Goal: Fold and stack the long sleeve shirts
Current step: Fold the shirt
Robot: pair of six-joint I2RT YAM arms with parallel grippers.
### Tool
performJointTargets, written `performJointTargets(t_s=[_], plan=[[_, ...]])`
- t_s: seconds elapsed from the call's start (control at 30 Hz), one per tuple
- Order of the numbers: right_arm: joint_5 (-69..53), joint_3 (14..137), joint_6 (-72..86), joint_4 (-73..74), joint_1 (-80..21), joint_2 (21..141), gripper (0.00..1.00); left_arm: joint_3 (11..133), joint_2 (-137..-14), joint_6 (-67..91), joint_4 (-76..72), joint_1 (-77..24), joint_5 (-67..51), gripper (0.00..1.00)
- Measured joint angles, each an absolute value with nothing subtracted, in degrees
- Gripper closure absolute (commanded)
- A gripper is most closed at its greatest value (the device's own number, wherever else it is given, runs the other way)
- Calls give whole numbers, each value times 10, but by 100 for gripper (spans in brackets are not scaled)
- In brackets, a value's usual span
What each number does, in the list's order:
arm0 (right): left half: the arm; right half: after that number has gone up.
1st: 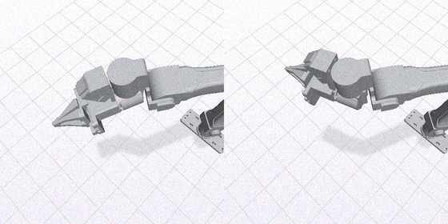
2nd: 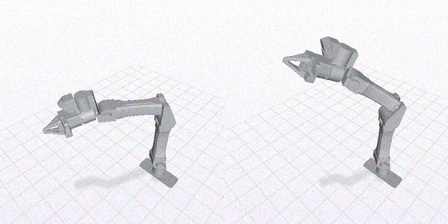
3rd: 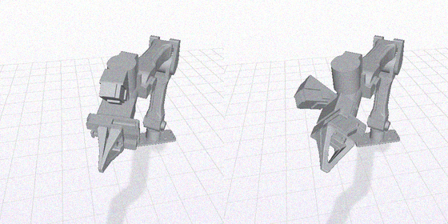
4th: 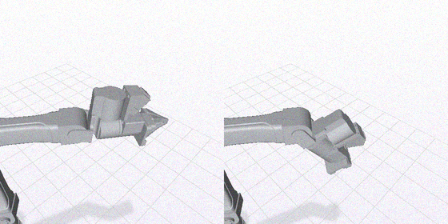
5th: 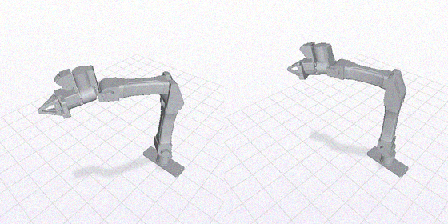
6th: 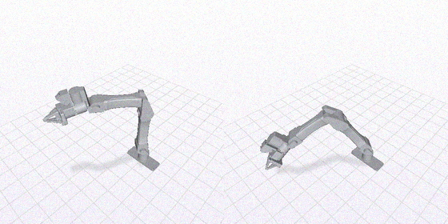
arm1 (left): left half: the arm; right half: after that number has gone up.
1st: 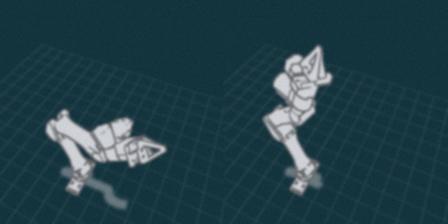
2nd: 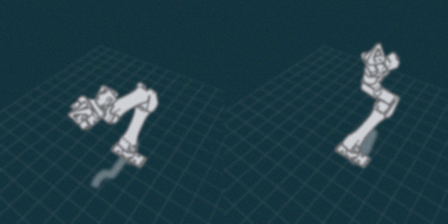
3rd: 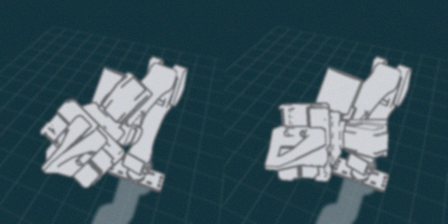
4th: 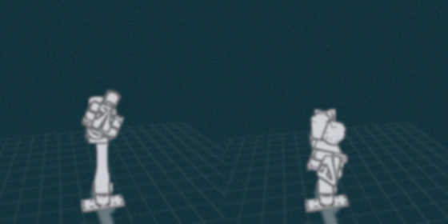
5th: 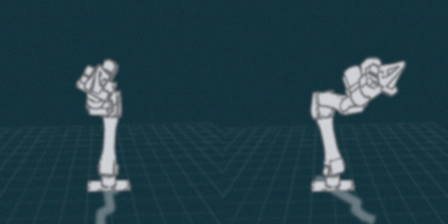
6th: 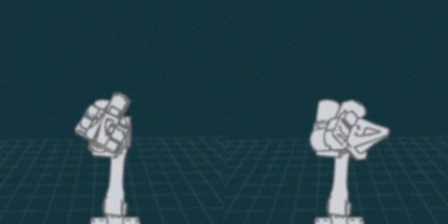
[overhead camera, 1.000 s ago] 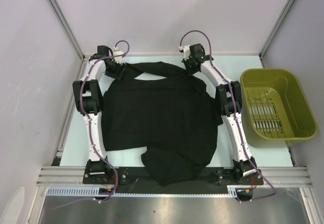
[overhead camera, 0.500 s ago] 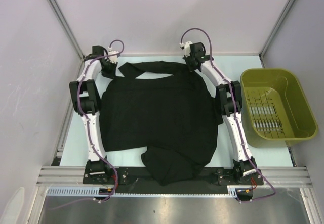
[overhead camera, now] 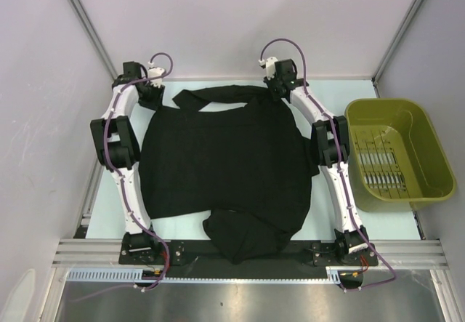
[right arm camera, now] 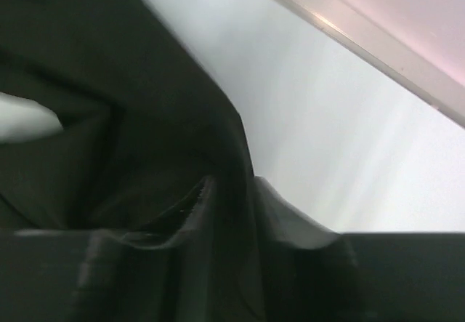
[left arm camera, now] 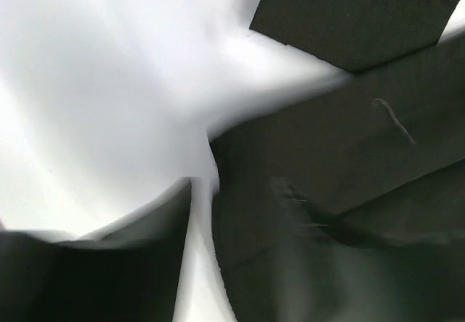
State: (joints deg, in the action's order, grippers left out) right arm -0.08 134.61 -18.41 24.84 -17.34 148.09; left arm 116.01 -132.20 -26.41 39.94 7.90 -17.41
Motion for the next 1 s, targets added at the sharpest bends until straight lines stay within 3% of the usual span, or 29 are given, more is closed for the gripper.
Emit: performJointTargets(t_s=[0.03,0.07,0.13,0.2,0.67,0.83,1.0], plan=[[-8,1346,-191,258,-173,1480,37,1160,-1322,-269,403,79,-173,6],[-13,1346,-197,267,-174,1480,32,1160,-1322,-274,405,80,-172,1],[-23,1347,-211,288,-174,1480,20,1166,-1322,-281,412,81,-176,1],[-30,1347,-217,303,-175,1480,15,1177,-1324,-289,418,82,-182,1],[-49,1358,-230,350,-159,1479,33,1259,-1373,-392,441,72,-213,3],[-48,1358,-231,349,-154,1479,44,1265,-1404,-441,460,59,-203,21],[-49,1358,-232,348,-154,1482,49,1282,-1437,-466,460,54,-192,35]])
